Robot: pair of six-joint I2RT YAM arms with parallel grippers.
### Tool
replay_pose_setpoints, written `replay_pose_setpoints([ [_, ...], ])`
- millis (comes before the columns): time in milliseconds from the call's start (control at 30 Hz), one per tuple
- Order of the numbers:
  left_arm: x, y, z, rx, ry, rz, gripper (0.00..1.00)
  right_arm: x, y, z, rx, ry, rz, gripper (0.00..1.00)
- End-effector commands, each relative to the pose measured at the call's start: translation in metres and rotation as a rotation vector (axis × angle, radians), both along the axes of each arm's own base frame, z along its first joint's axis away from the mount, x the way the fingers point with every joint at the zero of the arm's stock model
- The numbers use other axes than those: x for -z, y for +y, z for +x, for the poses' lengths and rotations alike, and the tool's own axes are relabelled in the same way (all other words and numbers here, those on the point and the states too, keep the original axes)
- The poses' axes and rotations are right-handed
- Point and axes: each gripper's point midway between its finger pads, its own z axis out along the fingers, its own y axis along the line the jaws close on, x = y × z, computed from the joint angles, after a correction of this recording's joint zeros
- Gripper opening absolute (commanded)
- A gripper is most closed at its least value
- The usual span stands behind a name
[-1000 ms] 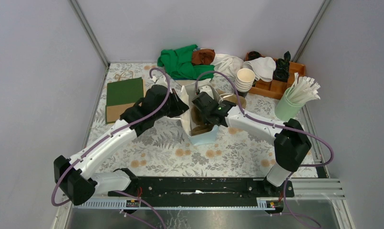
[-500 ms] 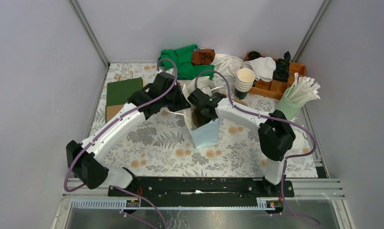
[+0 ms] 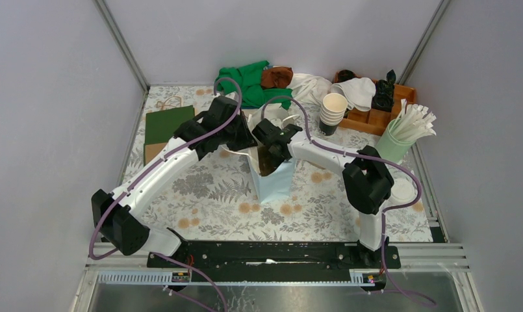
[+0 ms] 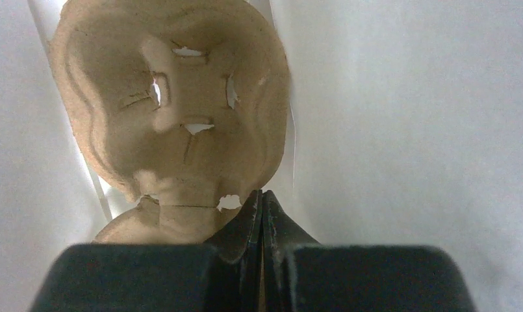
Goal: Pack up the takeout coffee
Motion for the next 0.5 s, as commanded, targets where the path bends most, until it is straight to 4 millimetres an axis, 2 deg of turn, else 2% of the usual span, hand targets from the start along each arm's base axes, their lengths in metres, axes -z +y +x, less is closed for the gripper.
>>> replay_pose_setpoints([
  [0, -0.023, -0.002, -0.005, 0.023, -0.040, -0.074, 0.00, 0.030, -0.023, -0.011, 0.046, 0.093, -0.068, 0.02],
  [233, -0.009, 0.011, -0.007, -0.011, 0.015, -0.080, 0.00, 0.052, -0.017, -0.022, 0.031, 0.170, -0.070, 0.00],
  [400, -0.005, 0.019, -0.002, -0.036, 0.039, -0.079, 0.00, 0.048, 0.004, -0.025, -0.012, 0.153, -0.036, 0.00],
  [467, -0.006, 0.020, 0.001, -0.041, 0.037, -0.080, 0.00, 0.049, 0.007, -0.026, -0.014, 0.170, -0.032, 0.00],
])
